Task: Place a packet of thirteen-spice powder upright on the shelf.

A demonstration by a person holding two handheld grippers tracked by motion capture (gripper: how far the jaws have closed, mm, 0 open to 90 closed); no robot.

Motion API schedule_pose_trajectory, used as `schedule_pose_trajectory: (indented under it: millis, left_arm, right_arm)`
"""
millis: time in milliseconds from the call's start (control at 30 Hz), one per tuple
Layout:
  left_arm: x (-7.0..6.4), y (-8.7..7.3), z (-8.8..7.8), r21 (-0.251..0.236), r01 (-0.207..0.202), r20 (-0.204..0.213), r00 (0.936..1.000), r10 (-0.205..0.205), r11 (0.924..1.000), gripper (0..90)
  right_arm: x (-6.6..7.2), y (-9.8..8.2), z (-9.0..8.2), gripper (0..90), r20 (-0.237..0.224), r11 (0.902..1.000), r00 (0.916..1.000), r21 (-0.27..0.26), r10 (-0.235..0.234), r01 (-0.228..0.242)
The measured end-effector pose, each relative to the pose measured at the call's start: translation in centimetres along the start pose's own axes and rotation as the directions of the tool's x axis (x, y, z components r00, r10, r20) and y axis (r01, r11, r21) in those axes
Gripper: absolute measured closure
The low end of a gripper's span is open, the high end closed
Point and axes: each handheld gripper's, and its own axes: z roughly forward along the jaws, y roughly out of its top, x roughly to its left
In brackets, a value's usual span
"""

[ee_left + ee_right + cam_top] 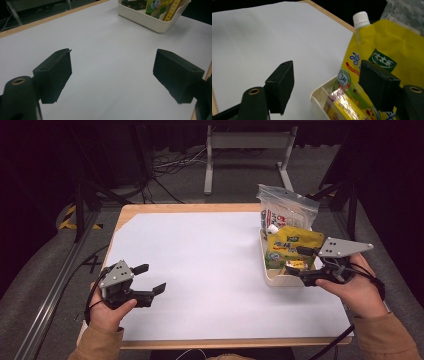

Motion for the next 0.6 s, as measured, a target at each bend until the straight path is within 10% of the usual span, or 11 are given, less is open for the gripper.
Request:
schedule_pose_trajectory:
  millis: [600]
  left_arm:
    - [1.1,-2.4,-1.8,-0.088,0.030,-0.014,0.9994,-0.031,0.9957,14.9]
  right_arm:
    - [-0.3,-6.1,-1.9,28.3,0.132,0.9905,0.9840,-0.084,0.120,-0.109]
